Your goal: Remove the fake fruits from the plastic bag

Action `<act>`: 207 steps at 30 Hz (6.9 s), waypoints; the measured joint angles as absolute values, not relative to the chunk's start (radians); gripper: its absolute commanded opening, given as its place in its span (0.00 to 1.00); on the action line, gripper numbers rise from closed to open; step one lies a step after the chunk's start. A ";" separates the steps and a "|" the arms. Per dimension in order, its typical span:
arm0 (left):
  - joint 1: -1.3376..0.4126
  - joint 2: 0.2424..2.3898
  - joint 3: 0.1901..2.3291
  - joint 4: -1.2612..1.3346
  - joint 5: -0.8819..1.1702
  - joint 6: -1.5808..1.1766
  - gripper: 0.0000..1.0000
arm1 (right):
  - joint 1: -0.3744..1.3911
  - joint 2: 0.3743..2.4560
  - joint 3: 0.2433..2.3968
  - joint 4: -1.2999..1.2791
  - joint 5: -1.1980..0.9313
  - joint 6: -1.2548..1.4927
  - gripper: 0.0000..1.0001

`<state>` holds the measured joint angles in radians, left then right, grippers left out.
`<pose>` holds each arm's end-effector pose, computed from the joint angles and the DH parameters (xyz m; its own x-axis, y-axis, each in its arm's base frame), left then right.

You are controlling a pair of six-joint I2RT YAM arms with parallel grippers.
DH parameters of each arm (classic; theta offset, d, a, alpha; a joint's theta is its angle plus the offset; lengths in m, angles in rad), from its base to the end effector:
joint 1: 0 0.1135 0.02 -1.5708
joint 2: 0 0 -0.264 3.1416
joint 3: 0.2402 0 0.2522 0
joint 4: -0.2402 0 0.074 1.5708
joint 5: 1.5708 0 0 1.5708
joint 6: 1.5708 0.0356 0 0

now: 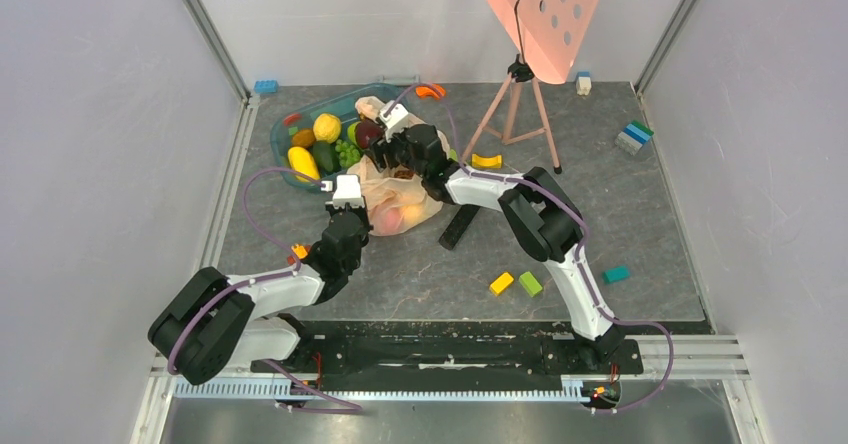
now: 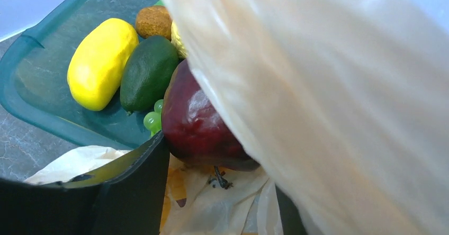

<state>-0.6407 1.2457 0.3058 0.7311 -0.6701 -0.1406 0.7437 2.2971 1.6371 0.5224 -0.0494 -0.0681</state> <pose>0.1962 -0.1187 0.1801 -0.1619 -0.0163 -0.9867 -0.0417 0.9991 -0.0096 0.3919 0.3629 0.1931 -0.0523 -0.1404 -0.9887 -0.7174 0.6940 -0.0606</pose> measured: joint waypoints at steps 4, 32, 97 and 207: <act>-0.641 1.246 0.306 0.727 -0.670 -0.141 0.02 | 0.743 2.293 1.595 0.580 -0.051 -0.036 0.66; -0.641 1.238 0.305 0.704 -0.643 -0.141 0.02 | 0.701 2.533 1.955 0.758 -0.093 0.299 0.61; -0.647 0.714 0.347 0.189 -0.159 -0.250 0.02 | 0.692 1.092 0.486 0.791 -0.794 0.815 0.98; -0.648 0.184 0.279 -0.233 0.052 -0.587 0.73 | 1.239 1.122 0.424 0.305 0.075 0.332 0.51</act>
<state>-0.6483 0.1841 0.2790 -0.2329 0.0525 -0.5865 1.2388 1.1217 0.4236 0.3050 0.0753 0.3321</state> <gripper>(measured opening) 0.595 0.444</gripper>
